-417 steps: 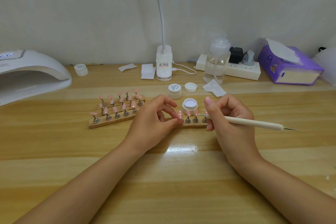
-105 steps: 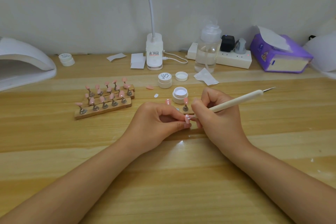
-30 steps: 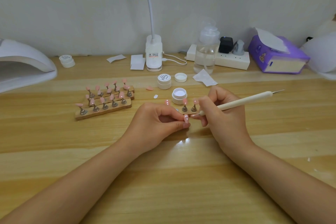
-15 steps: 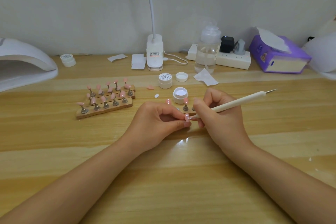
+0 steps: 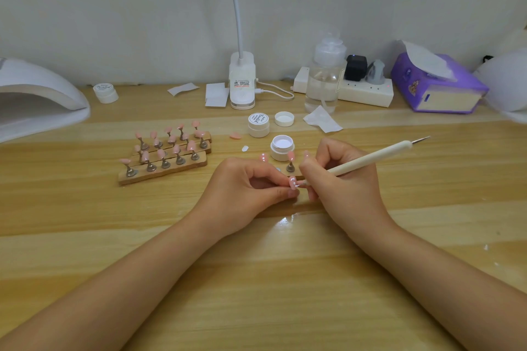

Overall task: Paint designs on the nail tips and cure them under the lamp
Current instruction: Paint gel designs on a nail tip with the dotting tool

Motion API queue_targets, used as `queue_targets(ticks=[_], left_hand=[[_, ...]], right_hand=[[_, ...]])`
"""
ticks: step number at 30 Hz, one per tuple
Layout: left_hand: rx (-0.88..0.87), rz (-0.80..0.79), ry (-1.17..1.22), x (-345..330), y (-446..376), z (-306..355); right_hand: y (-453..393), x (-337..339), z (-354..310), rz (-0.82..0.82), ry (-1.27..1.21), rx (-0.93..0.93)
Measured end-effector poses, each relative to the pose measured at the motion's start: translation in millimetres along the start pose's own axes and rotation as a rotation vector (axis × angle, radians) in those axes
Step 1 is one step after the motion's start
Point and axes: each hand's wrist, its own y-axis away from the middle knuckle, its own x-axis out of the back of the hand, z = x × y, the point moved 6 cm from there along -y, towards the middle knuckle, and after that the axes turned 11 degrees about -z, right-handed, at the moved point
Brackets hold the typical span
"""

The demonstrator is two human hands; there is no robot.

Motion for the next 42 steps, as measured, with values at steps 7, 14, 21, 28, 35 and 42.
queue_targets(ticks=[7, 14, 21, 28, 35, 42], left_hand=[[0.005, 0.000, 0.004, 0.0, -0.1, -0.1], [0.007, 0.001, 0.011, 0.1, -0.1, -1.2], [0.003, 0.005, -0.009, 0.8, -0.3, -1.8], [-0.008, 0.008, -0.023, 1.0, -0.2, -0.9], [-0.008, 0.007, -0.026, 0.7, -0.3, 0.1], [0.003, 0.000, 0.013, 0.2, -0.2, -1.1]], right_hand=[[-0.5, -0.4, 0.8, -0.009, 0.000, 0.006], [-0.4, -0.4, 0.5, -0.008, 0.019, 0.007], [-0.4, -1.0, 0.3, -0.015, -0.003, 0.013], [-0.2, -1.2, 0.9, -0.020, -0.014, 0.010], [-0.4, -0.8, 0.5, -0.007, 0.011, 0.003], [-0.2, -1.3, 0.1, -0.013, 0.017, 0.005]])
